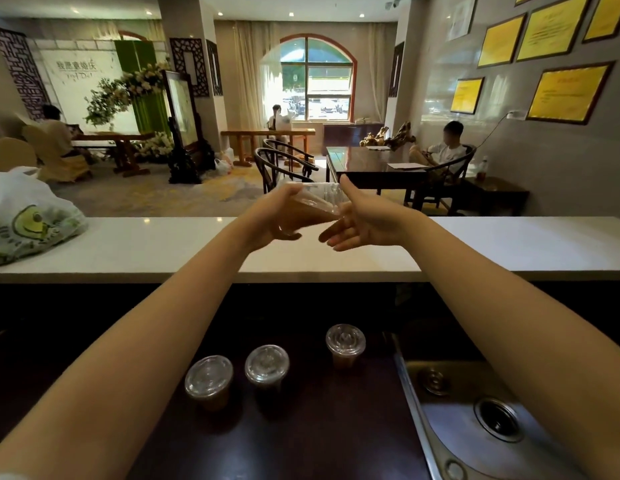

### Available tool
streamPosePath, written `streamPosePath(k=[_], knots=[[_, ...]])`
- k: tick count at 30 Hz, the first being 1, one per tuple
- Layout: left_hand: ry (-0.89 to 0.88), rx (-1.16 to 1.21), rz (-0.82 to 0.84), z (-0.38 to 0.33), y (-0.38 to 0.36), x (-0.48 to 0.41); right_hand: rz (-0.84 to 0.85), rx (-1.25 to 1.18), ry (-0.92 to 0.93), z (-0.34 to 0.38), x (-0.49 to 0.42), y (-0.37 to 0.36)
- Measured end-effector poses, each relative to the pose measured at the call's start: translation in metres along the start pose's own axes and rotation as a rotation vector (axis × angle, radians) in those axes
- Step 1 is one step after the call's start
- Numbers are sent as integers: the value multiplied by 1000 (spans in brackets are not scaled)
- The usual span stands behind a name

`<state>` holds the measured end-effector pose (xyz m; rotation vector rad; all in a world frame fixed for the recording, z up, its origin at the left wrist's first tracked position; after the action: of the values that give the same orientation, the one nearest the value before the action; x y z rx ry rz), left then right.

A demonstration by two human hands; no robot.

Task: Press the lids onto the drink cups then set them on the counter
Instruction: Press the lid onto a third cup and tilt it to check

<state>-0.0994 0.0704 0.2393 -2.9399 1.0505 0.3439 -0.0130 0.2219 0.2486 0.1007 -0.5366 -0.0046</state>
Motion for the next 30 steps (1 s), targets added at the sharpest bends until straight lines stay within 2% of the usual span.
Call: streamPosePath(k=[2, 4, 6, 8, 15, 18, 21, 24, 30], knots=[[-135, -109, 38, -15, 6, 1, 104, -205, 31, -6, -1, -6], [-223, -159, 153, -30, 13, 3, 197, -389, 71, -12, -3, -13], [-252, -249, 320, -46, 15, 5, 249, -472, 114, -20, -5, -21], [-256, -346, 416, -61, 13, 7, 269, -516, 194, -28, -6, -31], [-86, -725, 415, -70, 0, 10, 158, -596, 515, -62, -18, -64], [20, -804, 430, -61, -5, 15, 69, -644, 569, -76, -24, -68], [14, -850, 472, -50, -12, 20, -26, -576, 548, -91, -30, -73], [-30, -925, 496, -34, -20, 30, -95, -402, 468, -108, -35, -77], [-98, -1059, 496, 12, -19, 55, -77, -22, 349, -156, -53, -65]])
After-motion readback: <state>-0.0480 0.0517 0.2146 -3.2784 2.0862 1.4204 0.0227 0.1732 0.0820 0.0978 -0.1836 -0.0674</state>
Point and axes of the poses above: each hand's wrist, its own x-axis away from the middle knuckle, its own y-axis out of the back of the hand, z = x × y, the point moved 2 cm from there along -x, towards the middle knuckle, and after that the axes turned 15 degrees about -y, right-handed, at the moved point
